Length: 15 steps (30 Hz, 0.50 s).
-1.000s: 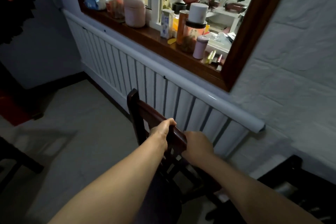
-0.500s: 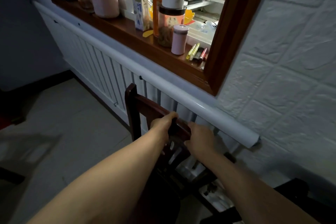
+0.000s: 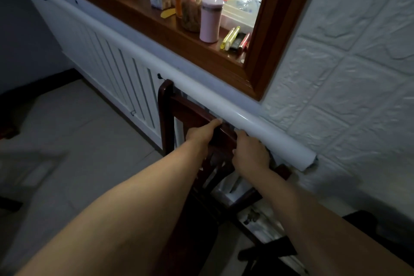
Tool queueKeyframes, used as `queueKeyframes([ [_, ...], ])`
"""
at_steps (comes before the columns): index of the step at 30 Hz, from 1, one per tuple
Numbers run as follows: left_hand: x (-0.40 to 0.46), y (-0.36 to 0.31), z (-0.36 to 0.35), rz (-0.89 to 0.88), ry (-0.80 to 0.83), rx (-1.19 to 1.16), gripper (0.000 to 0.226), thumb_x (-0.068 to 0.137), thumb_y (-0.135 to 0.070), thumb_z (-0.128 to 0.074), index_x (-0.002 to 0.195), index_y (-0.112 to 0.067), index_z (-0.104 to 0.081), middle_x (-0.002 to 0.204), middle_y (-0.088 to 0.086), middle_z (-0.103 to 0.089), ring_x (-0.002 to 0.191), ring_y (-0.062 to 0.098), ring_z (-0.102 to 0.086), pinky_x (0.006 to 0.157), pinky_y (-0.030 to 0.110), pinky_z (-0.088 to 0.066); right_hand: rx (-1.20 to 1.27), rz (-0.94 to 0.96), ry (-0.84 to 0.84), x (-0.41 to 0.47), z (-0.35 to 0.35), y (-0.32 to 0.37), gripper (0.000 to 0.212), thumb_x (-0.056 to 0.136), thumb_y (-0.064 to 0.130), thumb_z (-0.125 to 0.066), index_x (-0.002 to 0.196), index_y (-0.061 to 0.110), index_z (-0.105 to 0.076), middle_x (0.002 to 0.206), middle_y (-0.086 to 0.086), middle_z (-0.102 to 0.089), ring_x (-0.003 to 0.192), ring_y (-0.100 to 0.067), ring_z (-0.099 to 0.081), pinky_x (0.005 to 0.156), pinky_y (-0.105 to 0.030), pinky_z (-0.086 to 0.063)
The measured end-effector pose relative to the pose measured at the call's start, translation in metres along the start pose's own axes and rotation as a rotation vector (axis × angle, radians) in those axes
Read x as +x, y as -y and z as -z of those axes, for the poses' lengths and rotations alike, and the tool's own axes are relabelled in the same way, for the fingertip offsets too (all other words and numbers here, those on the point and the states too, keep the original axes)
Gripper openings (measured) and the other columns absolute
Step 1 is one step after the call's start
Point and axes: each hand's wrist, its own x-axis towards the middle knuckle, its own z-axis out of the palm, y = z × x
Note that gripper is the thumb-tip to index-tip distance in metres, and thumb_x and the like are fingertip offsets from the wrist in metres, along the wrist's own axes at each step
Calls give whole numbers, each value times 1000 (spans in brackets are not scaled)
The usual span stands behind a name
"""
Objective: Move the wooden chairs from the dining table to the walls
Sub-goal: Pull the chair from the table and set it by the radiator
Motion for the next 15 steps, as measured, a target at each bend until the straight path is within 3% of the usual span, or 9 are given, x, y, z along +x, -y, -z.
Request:
queueKeyframes([
  [4, -2, 4, -4, 5, -22, -7, 74, 64, -30, -81, 127, -3, -54, 113, 17, -65, 96, 33, -64, 88, 46, -55, -38, 6, -7, -5, -5, 0, 46, 92, 6, -53, 135, 8, -37, 121, -16, -60, 105, -29, -60, 82, -40, -51],
  [8, -3, 3, -1, 3, -54, -20, 63, 63, -28, -78, 119, -3, -59, 99, 16, -67, 86, 31, -66, 79, 40, -57, -8, 18, 17, -5, -10, 6, 37, 92, 9, -55, 126, 7, -42, 123, -16, -58, 106, -28, -60, 82, -38, -50],
  [12, -2, -2, 7, -4, -61, 18, 65, 69, -31, -78, 124, -3, -57, 113, 17, -66, 92, 31, -64, 81, 38, -55, -10, 38, 31, -1, -12, 13, 40, 92, 12, -56, 128, 6, -40, 127, -18, -54, 110, -30, -57, 89, -40, -48],
  [15, -9, -7, 9, -1, 9, 71, 65, 78, -33, -74, 132, -6, -51, 126, 15, -61, 82, 23, -61, 61, 30, -52, -35, 26, 36, 1, -12, 13, 50, 89, 14, -61, 131, 5, -36, 132, -20, -48, 116, -32, -52, 95, -42, -44],
])
